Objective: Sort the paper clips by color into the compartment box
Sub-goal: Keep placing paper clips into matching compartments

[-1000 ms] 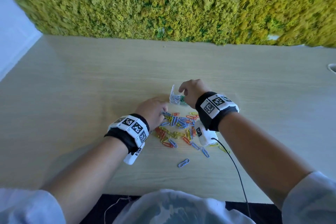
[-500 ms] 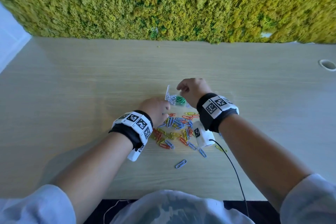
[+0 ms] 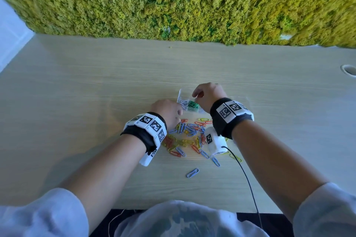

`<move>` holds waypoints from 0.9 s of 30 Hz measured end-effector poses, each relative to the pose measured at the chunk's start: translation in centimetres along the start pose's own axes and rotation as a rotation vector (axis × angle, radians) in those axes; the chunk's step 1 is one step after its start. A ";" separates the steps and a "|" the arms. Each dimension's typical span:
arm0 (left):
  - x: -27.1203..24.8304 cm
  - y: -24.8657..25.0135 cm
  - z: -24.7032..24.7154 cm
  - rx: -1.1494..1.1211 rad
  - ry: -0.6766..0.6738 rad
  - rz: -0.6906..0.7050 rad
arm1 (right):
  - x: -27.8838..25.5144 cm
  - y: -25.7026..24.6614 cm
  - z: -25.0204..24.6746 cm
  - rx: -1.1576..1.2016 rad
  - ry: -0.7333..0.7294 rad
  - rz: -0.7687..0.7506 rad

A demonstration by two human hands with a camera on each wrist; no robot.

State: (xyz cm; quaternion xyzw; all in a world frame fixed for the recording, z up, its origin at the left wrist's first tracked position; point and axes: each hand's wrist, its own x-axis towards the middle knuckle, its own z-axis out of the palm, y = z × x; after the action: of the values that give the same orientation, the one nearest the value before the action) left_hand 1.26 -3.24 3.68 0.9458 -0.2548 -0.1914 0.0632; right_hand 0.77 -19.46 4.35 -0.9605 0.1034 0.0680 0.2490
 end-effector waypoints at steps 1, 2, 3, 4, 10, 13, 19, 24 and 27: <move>0.0 0.0 -0.1 -0.007 0.008 0.000 | 0.0 0.1 0.0 -0.016 -0.032 -0.008; 0.1 0.1 -0.1 -0.016 0.017 -0.002 | -0.1 0.1 0.1 -0.042 -0.066 -0.018; 0.0 0.1 -0.2 -0.023 0.026 -0.002 | -0.2 0.1 0.2 -0.064 -0.085 -0.031; 0.0 0.2 -0.2 -0.023 0.031 -0.002 | -0.2 0.1 0.3 -0.076 -0.090 -0.041; 0.2 0.1 -0.4 -0.015 -0.026 0.016 | -1.5 0.2 -0.8 -0.067 -0.091 -0.066; 0.4 0.2 -0.3 -0.042 -0.007 0.008 | -2.0 0.8 -0.7 -0.255 -0.208 -0.013; 0.5 0.6 -0.2 -0.027 0.023 -0.010 | -1.8 1.9 0.3 -0.419 -0.207 -0.017; 0.5 1.6 0.3 0.054 0.063 -0.020 | -2.7 1.6 0.4 -0.540 -0.222 0.000; 0.7 2.4 0.5 0.157 0.043 -0.013 | -3.1 1.8 0.7 -0.562 -0.211 0.000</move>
State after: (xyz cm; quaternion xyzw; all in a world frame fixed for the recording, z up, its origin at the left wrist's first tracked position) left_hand 0.53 -5.70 3.53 0.9534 -0.2611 -0.1507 -0.0067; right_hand -2.75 -20.10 3.49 -0.9795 0.0544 0.1934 -0.0172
